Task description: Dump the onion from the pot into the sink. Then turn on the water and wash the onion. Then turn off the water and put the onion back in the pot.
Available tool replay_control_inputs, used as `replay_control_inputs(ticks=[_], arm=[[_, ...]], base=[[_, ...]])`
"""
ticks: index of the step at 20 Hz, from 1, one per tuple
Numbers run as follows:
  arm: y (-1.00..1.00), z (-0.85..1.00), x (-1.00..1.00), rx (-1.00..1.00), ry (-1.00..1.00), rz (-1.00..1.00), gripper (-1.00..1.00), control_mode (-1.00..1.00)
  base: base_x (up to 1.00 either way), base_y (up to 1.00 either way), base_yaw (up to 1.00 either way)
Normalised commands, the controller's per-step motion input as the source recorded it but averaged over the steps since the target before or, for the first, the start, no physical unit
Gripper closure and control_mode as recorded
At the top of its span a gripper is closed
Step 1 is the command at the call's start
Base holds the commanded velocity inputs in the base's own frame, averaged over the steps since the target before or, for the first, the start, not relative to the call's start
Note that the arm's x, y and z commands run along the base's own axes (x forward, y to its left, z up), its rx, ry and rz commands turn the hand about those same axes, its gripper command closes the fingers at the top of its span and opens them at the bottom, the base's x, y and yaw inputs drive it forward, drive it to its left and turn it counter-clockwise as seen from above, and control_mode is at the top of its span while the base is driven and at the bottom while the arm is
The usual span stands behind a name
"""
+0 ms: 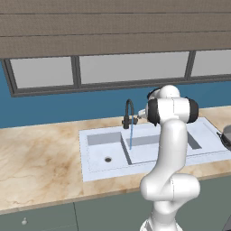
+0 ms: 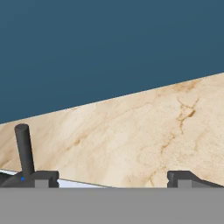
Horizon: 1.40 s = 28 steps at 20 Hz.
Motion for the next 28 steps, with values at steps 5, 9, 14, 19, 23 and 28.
replay_control_inputs(ticks=[5,9,14,19,23,28], arm=[[0.1,-0.05,0.33,0.0,0.0,-0.04,-1.0,-1.0],[0.08,-0.08,0.33,0.0,0.0,-0.03,-1.0,-1.0],[0.22,-0.04,0.17,0.0,0.03,0.0,-1.0,-1.0],[0.51,-0.01,0.1,0.0,0.04,0.0,-1.0,-1.0],[0.64,0.0,0.06,0.02,0.02,0.0,-1.0,-1.0],[0.7,0.02,0.02,0.07,0.0,0.0,-1.0,-1.0]], base=[[0.0,0.0,0.0],[0.0,0.0,0.0],[0.0,0.0,0.0],[0.0,0.0,0.0],[0.0,0.0,0.0],[0.0,0.0,0.0]])
